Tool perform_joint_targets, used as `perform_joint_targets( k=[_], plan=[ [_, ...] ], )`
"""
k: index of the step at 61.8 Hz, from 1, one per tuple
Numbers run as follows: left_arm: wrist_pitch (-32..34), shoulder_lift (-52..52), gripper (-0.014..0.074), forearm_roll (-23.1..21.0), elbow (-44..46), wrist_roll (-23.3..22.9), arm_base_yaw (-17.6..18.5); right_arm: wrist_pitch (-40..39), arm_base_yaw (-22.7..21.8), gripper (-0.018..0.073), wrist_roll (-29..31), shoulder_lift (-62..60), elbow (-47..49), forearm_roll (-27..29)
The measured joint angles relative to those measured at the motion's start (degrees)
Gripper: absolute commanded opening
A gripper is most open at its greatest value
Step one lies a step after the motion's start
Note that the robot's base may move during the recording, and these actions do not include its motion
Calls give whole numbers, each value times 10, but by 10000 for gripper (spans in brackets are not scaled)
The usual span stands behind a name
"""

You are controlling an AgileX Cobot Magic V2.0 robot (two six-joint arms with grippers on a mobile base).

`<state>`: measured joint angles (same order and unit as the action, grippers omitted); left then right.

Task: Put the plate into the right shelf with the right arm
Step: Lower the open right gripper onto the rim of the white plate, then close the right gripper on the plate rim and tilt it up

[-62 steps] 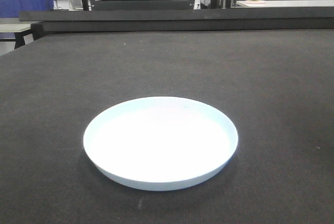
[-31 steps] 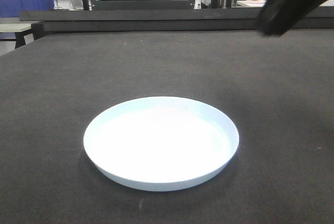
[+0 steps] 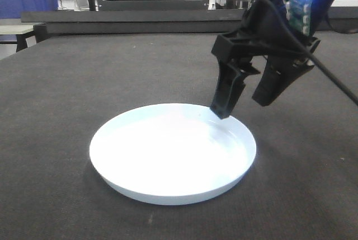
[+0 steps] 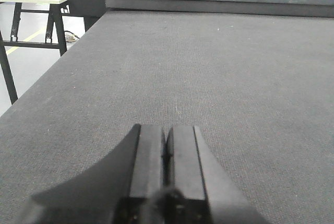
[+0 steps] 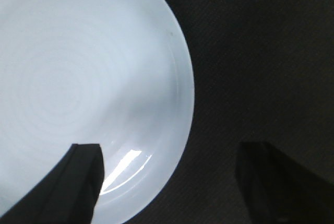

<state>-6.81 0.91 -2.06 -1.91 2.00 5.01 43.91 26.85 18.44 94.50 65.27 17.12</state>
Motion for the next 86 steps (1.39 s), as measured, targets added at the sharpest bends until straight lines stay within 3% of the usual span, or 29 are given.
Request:
perform_joint_targets(
  k=[12,29,44,59,70,86],
  plan=[
    [0,0,-47,0,0,0,0,-10,0,588,0,27,0,1],
    [0,0,-47,0,0,0,0,-18,0,425,0,49,0,7],
    [0,0,-47,0,0,0,0,-20,0,402,0,68,4,9],
    [0,0,-47,0,0,0,0,-22,0,55,1,70,6,12],
    [0,0,-47,0,0,0,0,-27,0,63,-2,70,9,25],
    [0,0,-47,0,0,0,0,-13,0,63,-15,20,13,-10]
  ],
)
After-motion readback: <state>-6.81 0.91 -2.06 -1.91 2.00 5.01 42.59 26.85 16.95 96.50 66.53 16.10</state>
